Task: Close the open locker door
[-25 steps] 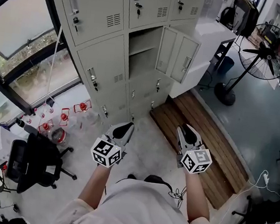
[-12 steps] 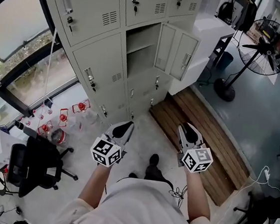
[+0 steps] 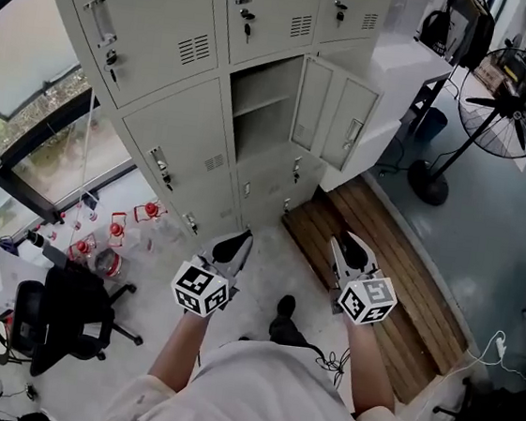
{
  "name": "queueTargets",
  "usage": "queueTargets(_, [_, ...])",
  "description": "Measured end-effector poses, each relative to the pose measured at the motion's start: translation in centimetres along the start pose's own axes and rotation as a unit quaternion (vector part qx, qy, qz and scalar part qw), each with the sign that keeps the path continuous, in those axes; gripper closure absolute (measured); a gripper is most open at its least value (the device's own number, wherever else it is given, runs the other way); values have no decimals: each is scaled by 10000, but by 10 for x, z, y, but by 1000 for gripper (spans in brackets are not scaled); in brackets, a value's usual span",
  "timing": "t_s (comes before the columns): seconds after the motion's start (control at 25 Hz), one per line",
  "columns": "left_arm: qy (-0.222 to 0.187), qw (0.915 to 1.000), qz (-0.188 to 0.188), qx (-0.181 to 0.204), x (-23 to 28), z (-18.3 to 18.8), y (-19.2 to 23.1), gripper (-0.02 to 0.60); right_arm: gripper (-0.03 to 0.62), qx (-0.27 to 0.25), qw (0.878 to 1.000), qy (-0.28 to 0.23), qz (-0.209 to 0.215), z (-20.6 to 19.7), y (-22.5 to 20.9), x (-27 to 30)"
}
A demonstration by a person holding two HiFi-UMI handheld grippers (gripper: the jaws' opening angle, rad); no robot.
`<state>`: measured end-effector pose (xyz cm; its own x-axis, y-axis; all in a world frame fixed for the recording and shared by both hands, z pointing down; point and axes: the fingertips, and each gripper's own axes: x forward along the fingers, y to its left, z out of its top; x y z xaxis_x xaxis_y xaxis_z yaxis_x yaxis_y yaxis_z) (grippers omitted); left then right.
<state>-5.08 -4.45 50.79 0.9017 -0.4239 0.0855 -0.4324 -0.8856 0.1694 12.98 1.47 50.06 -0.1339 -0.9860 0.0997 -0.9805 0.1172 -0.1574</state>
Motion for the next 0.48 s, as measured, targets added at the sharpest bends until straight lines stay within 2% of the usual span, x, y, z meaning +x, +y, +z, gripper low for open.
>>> queueTargets(0.48, [87, 9997, 226, 30, 104, 20, 42, 566, 507, 112, 9994, 128, 312, 20, -86, 90])
